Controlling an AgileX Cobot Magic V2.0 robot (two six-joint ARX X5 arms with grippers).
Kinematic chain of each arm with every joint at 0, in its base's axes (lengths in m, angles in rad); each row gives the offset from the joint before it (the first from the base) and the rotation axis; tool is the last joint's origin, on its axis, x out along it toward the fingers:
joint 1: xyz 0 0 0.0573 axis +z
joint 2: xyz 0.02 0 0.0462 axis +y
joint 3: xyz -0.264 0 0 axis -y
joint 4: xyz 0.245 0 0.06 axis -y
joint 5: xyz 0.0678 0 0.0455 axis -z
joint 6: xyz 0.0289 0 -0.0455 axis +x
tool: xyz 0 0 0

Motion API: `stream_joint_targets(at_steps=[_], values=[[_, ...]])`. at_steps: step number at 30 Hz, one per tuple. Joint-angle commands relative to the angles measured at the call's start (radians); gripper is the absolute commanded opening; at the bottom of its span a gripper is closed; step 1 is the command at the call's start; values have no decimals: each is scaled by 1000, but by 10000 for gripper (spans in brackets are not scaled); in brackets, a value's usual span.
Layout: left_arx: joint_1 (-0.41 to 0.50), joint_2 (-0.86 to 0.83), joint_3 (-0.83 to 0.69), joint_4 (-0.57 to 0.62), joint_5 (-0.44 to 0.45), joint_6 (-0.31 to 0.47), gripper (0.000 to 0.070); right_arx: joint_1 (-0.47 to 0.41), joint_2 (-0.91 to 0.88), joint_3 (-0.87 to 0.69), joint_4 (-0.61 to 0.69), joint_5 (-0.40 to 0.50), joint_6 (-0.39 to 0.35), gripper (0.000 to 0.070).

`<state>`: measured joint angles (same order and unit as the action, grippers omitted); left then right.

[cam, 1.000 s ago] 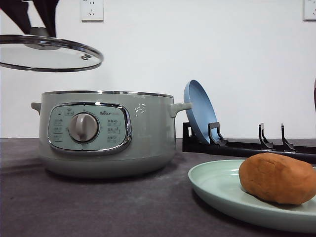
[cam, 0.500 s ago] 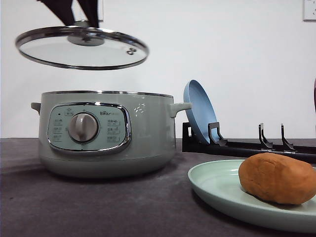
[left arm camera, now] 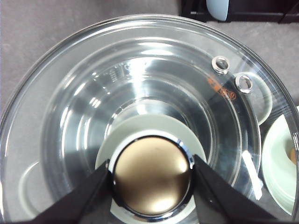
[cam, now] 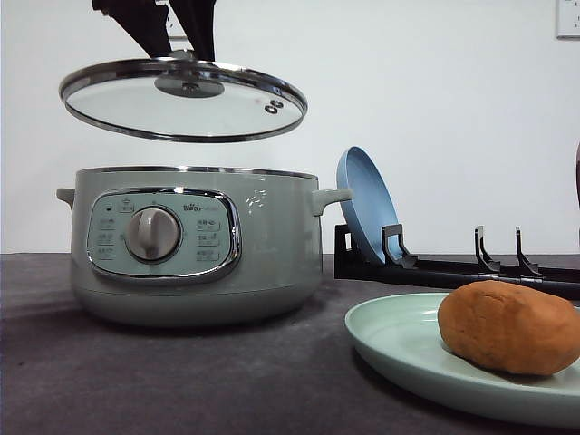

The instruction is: Transfer potato from steamer to green plate

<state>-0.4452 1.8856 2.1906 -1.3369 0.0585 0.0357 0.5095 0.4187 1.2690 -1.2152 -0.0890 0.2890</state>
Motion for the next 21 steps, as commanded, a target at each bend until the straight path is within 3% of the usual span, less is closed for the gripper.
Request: stream_joint_targets(at_steps=[1, 21], values=[[-12, 11, 33, 27, 5, 4, 0, 5, 4, 14, 10, 12, -2, 613], [-14, 129, 33, 21, 5, 1, 0, 5, 4, 14, 10, 47, -9, 613]])
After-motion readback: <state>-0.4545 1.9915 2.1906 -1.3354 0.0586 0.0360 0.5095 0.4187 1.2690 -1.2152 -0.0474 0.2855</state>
